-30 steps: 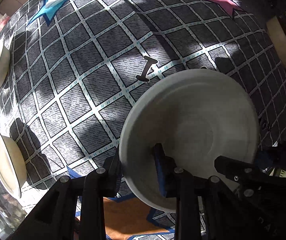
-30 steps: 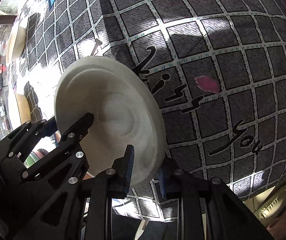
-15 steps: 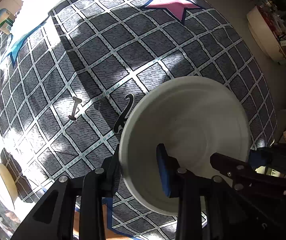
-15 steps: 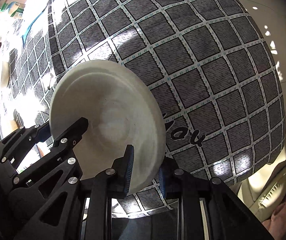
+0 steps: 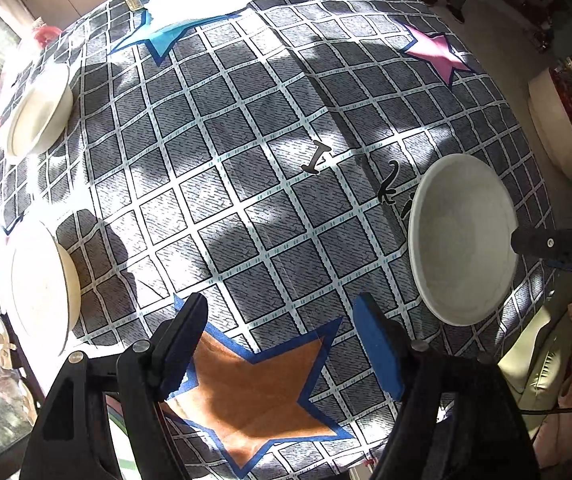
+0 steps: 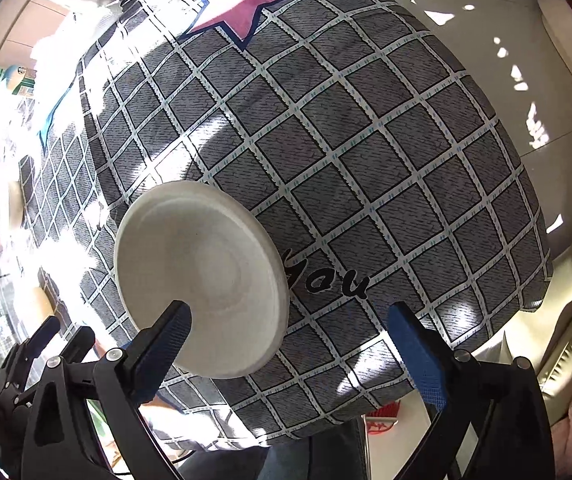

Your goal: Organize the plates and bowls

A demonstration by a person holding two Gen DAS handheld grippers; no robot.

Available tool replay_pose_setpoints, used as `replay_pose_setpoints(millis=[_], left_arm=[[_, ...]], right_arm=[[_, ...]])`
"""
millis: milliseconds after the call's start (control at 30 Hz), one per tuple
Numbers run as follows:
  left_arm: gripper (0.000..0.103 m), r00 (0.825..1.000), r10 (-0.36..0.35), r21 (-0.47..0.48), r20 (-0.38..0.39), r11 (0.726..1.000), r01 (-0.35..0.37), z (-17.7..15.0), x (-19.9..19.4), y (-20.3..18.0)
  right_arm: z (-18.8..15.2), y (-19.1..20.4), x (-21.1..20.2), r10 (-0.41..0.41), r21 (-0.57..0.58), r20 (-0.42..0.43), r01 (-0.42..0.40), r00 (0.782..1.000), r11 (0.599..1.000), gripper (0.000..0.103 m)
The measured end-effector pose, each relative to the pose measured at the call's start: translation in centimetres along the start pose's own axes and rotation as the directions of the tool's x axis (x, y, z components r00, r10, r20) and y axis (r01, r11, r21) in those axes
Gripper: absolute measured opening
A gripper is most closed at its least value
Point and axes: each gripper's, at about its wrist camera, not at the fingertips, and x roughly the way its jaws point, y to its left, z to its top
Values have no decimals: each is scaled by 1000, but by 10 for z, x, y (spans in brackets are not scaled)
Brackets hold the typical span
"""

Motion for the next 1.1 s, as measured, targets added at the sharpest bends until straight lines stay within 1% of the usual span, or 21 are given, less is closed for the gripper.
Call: replay_pose_setpoints(millis=[33, 67, 100, 133, 167, 300, 400, 533, 733, 900, 1000, 1100], left_arm=[[79, 1000, -7, -14, -5, 1000, 7, -5, -1, 5], [79, 1000, -14, -28, -10, 1000, 14, -9, -2, 10], [79, 1000, -23, -41, -15, 999, 22, -12, -3, 19], [79, 999, -32, -55, -17, 998, 31, -23, -3, 23], [79, 999, -39, -69, -20, 997, 38, -37, -6, 45], [79, 997, -67, -130, -39, 990, 62, -61, -16, 58], [79, 997, -64, -161, -45, 985, 56, -70, -21, 71], [79, 998, -53, -204, -28, 978, 47, -72, -24, 87], [79, 998, -53, -267, 20, 962, 56, -76, -40, 108], [79, 998, -30, -316, 56, 948, 46, -67, -48, 126], [79, 997, 5, -364, 74, 931, 23, -58, -51, 147], [79, 995, 54, -431, 87, 902, -11, -53, -55, 179]], right_arm=[[-2, 4, -2, 2, -9, 1, -2, 1000, 1000, 101], [-1, 6, -9, 1, -21, 1, -1, 1000, 1000, 102], [-6, 19, -4, -1, -34, 4, 1, 1000, 999, 102], [-8, 26, -6, -2, -49, 10, 3, 1000, 999, 102], [-13, 35, -6, -6, -66, 17, 7, 1000, 998, 102], [-25, 68, -11, -6, -151, 23, 9, 1000, 988, 102], [-34, 90, -9, -10, -212, 18, 13, 1000, 977, 102], [-43, 117, -3, -25, -277, 4, 25, 1000, 960, 102], [-55, 149, 12, -61, -366, -30, 46, 998, 930, 102], [-59, 179, 23, -96, -448, -48, 64, 994, 892, 102], [-59, 202, 28, -106, -504, -46, 69, 993, 861, 102], [-59, 229, 34, -101, -554, -44, 60, 994, 831, 102]])
